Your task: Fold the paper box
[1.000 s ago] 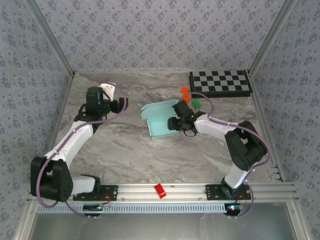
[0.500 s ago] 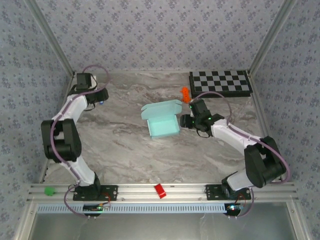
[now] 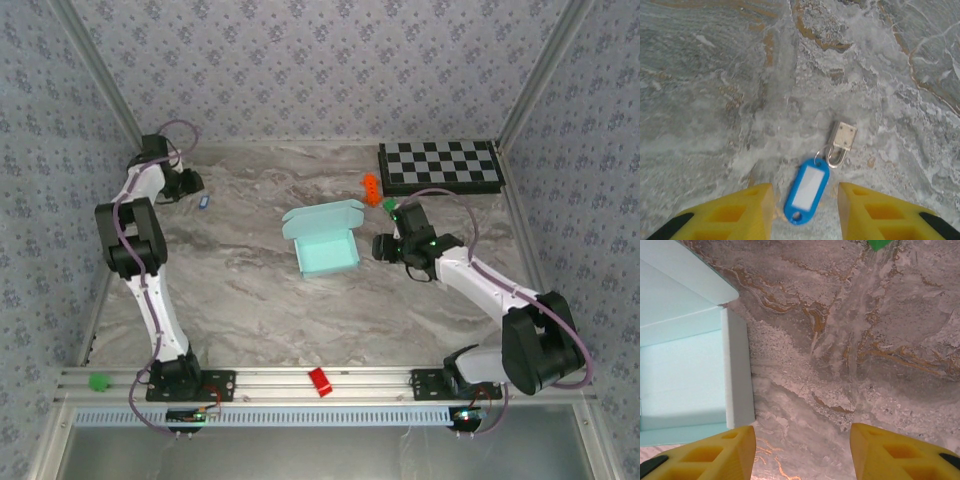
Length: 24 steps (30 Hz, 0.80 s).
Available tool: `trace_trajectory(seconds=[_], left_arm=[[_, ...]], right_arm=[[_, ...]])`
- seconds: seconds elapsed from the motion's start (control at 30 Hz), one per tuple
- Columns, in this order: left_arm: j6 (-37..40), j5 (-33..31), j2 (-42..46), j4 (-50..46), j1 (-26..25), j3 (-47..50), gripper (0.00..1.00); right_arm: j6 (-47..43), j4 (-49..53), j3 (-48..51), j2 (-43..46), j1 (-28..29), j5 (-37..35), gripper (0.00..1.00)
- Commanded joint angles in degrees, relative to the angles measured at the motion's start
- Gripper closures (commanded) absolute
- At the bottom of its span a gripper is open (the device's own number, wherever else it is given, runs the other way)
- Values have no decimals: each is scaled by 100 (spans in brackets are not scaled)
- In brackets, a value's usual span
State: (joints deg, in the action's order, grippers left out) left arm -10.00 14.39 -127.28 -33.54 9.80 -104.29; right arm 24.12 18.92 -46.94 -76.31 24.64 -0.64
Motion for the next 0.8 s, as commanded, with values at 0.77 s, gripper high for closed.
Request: trace_trajectory(seconds=[0.77], left_arm=[[15,613,-1302,-1293,-3,-1788,68]], right_arm=[[0,114,106,-235,-21,-8,46]])
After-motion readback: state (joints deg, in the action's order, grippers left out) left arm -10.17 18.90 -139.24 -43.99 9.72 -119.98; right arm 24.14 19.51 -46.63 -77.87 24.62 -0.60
